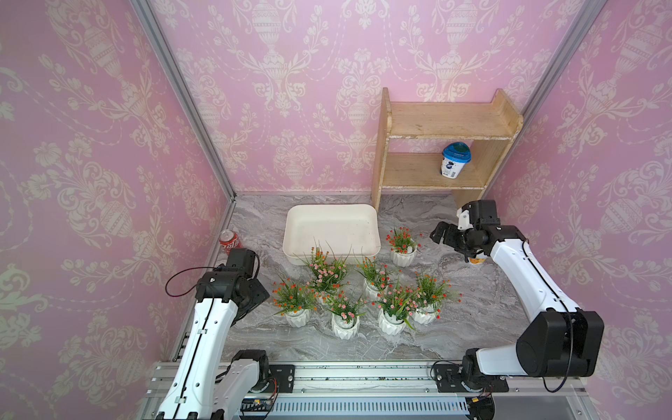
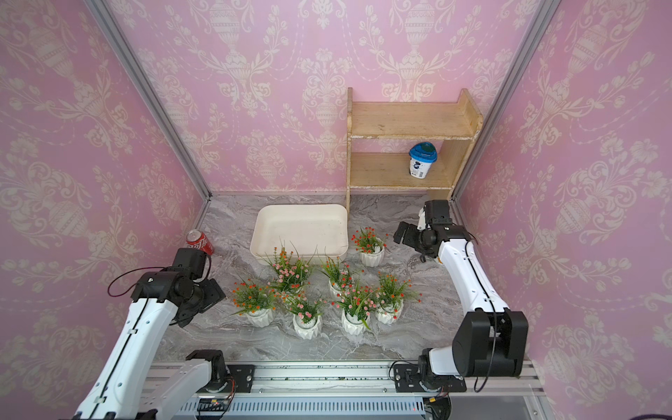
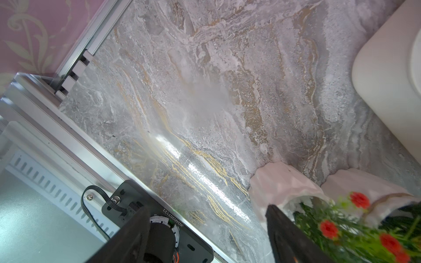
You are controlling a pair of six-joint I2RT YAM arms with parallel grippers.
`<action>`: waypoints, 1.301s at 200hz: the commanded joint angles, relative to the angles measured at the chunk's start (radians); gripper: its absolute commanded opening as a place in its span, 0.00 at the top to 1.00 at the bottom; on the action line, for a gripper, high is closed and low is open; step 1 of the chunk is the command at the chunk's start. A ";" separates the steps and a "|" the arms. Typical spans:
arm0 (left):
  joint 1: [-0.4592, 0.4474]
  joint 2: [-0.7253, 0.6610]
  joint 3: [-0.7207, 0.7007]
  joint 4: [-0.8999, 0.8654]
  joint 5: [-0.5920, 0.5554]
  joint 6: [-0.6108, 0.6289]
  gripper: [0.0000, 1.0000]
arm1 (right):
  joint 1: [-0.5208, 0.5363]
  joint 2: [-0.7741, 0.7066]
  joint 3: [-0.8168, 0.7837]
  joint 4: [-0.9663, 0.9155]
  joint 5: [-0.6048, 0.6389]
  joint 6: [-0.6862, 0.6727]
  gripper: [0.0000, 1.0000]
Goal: Put the potted gypsophila into the storage box
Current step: Pick up the baby's breath potted plant from the center of the board.
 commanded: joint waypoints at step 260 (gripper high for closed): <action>-0.116 0.071 -0.222 0.254 0.333 -0.167 0.44 | -0.005 -0.014 -0.059 0.040 -0.015 0.035 0.00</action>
